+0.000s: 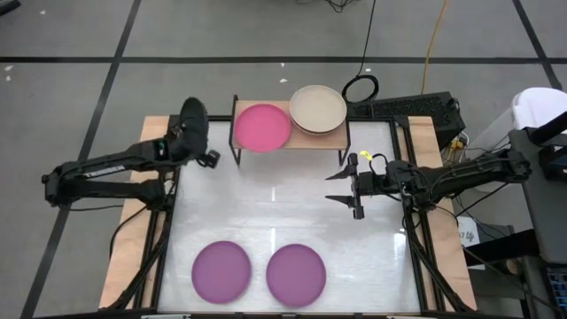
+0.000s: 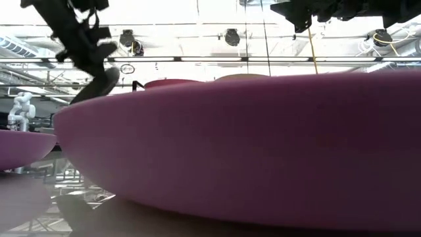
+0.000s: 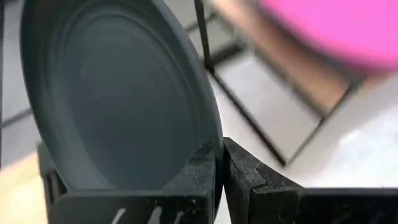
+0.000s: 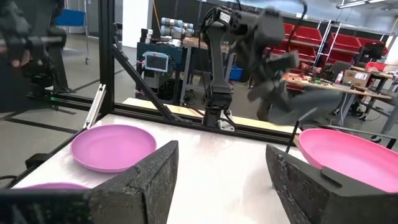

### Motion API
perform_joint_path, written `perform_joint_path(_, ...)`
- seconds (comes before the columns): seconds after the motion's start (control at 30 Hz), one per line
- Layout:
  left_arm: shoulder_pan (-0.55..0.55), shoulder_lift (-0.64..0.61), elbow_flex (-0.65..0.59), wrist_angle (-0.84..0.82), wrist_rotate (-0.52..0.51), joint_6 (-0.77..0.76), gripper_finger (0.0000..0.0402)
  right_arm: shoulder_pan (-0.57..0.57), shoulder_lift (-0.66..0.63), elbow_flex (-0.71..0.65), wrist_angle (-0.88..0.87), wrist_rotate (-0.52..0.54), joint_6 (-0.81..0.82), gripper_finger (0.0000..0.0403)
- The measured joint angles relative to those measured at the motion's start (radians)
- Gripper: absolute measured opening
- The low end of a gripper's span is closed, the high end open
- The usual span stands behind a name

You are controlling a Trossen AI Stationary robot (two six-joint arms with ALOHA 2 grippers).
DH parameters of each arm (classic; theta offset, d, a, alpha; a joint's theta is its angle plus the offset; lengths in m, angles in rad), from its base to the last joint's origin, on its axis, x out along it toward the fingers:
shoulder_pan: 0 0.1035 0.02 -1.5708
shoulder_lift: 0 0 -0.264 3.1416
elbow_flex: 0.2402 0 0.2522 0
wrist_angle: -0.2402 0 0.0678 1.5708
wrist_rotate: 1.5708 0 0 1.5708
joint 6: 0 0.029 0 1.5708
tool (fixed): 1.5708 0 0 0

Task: Place and stack plates onto a shelf
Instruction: Stack the black plate on top of the pink plate on the shelf

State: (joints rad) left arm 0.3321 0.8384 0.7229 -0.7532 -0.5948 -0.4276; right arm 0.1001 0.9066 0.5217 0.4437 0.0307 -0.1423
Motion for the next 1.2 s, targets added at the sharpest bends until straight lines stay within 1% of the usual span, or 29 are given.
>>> perform_joint_path(0.07, 0.000, -0.009, 0.048, 0.021, -0.014, 0.062, 0.0013, 0.000, 0.000, 0.000, 0.000, 0.000, -0.001, 0.0221)
perform_joint_path(0.17, -0.011, 0.002, 0.125, 0.107, -0.016, 0.185, 0.0013, -0.001, 0.000, 0.000, 0.001, 0.007, -0.005, 0.0221)
perform_joint_path(0.27, -0.038, 0.052, 0.206, 0.196, -0.001, 0.326, 0.0012, 0.000, 0.000, 0.000, 0.008, 0.025, -0.015, 0.0222)
perform_joint_path(0.37, -0.069, 0.136, 0.296, 0.237, 0.025, 0.457, 0.0012, 0.000, 0.000, 0.000, 0.024, 0.025, -0.017, 0.0221)
perform_joint_path(0.53, -0.120, 0.327, 0.442, 0.223, 0.074, 0.676, 0.0012, 0.000, 0.000, 0.000, 0.025, 0.025, -0.023, 0.0222)
perform_joint_path(0.63, -0.143, 0.440, 0.517, 0.164, 0.097, 0.824, 0.0012, 0.000, 0.000, 0.000, 0.023, 0.025, -0.021, 0.0221)
perform_joint_path(0.73, -0.161, 0.540, 0.573, 0.082, 0.098, 0.930, 0.0012, 0.000, 0.000, 0.000, 0.024, 0.024, -0.016, 0.0221)
perform_joint_path(0.83, -0.166, 0.614, 0.605, 0.004, 0.100, 0.989, 0.0012, 0.000, 0.000, 0.000, 0.016, 0.023, -0.016, 0.0221)
perform_joint_path(0.93, -0.157, 0.662, 0.615, -0.035, 0.100, 1.019, 0.0012, 0.000, 0.000, 0.000, 0.014, 0.022, -0.016, 0.0221)
perform_joint_path(1.0, -0.152, 0.675, 0.615, -0.047, 0.100, 1.025, 0.0014, 0.000, 0.000, 0.000, 0.012, 0.022, -0.016, 0.0222)
perform_joint_path(1.07, -0.148, 0.676, 0.615, -0.057, 0.106, 1.023, 0.0024, 0.000, 0.000, 0.000, 0.008, 0.022, -0.016, 0.0221)
perform_joint_path(1.2, -0.150, 0.668, 0.616, -0.060, 0.164, 1.018, 0.0050, 0.000, 0.000, 0.000, 0.008, 0.022, -0.017, 0.0221)
